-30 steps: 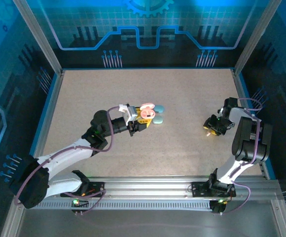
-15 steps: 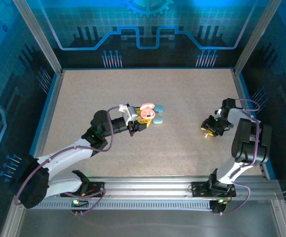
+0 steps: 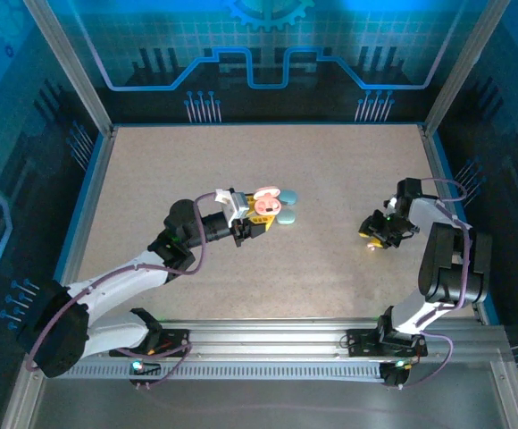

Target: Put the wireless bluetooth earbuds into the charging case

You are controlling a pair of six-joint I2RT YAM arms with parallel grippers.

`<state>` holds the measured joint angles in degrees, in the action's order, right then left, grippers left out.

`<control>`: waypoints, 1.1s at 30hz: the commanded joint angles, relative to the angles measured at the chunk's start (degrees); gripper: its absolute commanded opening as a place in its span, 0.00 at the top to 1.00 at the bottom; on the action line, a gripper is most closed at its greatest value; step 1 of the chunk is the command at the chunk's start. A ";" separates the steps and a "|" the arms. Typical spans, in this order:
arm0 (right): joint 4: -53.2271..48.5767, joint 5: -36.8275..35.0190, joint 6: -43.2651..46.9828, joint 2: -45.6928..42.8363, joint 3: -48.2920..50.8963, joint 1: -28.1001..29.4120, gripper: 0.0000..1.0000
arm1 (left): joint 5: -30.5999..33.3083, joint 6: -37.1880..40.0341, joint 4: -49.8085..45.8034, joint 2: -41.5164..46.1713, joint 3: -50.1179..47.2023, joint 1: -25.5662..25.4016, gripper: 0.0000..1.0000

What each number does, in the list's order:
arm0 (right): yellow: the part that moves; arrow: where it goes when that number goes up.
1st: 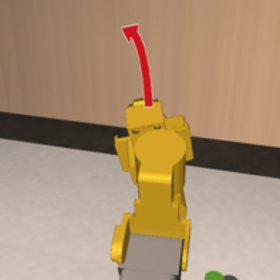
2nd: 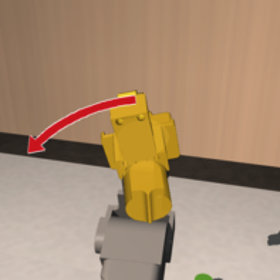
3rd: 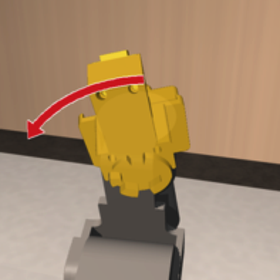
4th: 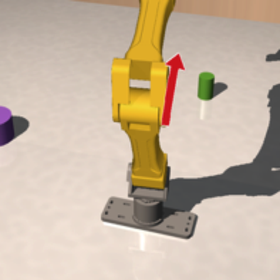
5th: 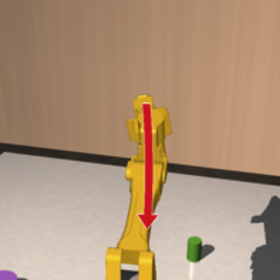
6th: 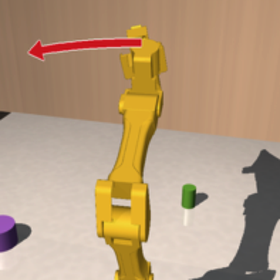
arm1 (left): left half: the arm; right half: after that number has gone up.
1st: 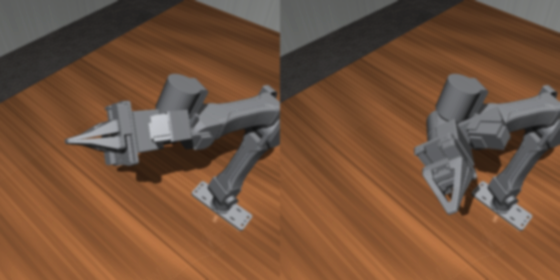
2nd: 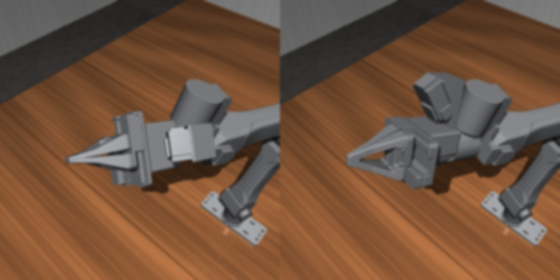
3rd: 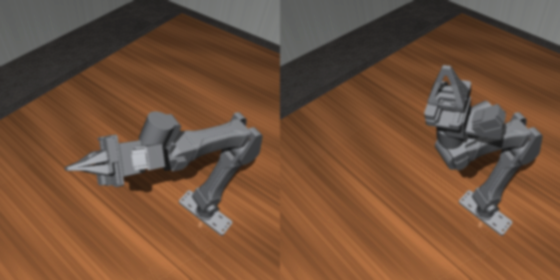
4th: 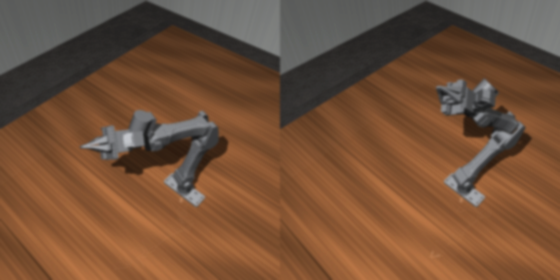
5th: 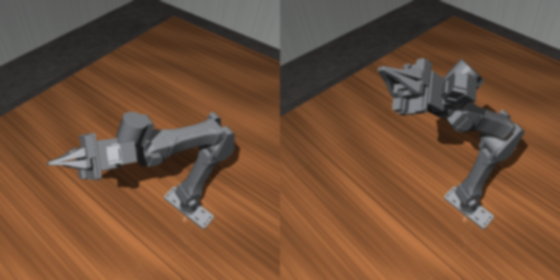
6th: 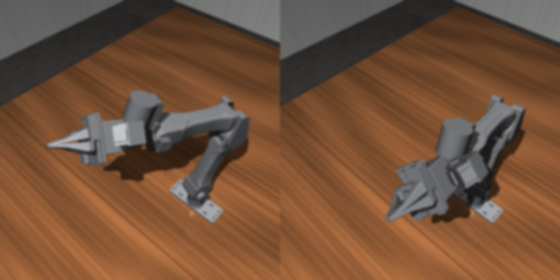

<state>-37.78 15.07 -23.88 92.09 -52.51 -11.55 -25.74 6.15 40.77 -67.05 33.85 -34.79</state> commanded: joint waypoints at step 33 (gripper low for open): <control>-0.55 0.95 -5.49 -1.45 4.43 4.79 0.59 | 0.54 1.18 0.62 1.65 -0.27 -0.47 0.68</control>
<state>-35.68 14.85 -27.42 92.23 -49.21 -8.86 -25.71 6.17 40.49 -66.63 33.85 -34.79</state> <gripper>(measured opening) 0.409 0.374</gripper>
